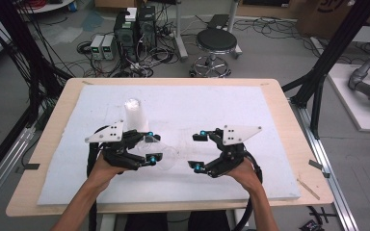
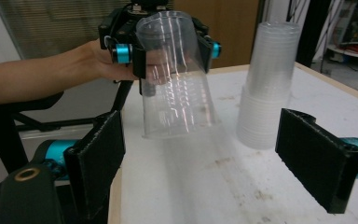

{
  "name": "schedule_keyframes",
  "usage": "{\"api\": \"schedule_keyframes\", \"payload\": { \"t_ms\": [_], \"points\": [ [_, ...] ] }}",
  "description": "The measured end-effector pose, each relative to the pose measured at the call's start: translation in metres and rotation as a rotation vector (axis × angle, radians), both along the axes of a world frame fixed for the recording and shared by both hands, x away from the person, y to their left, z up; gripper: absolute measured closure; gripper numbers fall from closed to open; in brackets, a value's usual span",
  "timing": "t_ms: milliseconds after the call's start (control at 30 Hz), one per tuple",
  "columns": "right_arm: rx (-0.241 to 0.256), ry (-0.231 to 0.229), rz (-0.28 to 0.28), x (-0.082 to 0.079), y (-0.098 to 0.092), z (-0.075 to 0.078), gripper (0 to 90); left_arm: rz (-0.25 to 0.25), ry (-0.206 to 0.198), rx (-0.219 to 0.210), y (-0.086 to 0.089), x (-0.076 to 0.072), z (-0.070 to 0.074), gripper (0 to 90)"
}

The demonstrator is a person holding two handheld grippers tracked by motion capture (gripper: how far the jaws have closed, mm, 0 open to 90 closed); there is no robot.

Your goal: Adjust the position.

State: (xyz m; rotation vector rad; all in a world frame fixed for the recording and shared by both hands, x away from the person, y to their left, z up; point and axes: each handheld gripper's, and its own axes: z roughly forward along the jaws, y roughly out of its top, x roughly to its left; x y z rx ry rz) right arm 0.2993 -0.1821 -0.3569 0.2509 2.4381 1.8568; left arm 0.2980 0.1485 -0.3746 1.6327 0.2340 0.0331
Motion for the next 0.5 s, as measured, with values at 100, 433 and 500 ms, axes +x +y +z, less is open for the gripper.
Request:
{"api": "schedule_keyframes", "payload": {
  "t_ms": [100, 433, 500],
  "points": [
    [0.013, 0.002, 0.016, 0.000, 0.010, -0.002, 15.8, -0.008, -0.001, -0.005, -0.003, 0.000, 0.000, 38.9],
    [-0.004, 0.004, 0.053, 0.001, 0.037, -0.010, 15.8, -0.028, -0.006, -0.010, -0.010, -0.002, 0.000, 38.9],
    [-0.008, 0.004, 0.063, 0.002, 0.042, -0.012, 15.8, -0.033, -0.003, -0.017, -0.011, -0.002, 0.000, 38.9]
  ]
}}
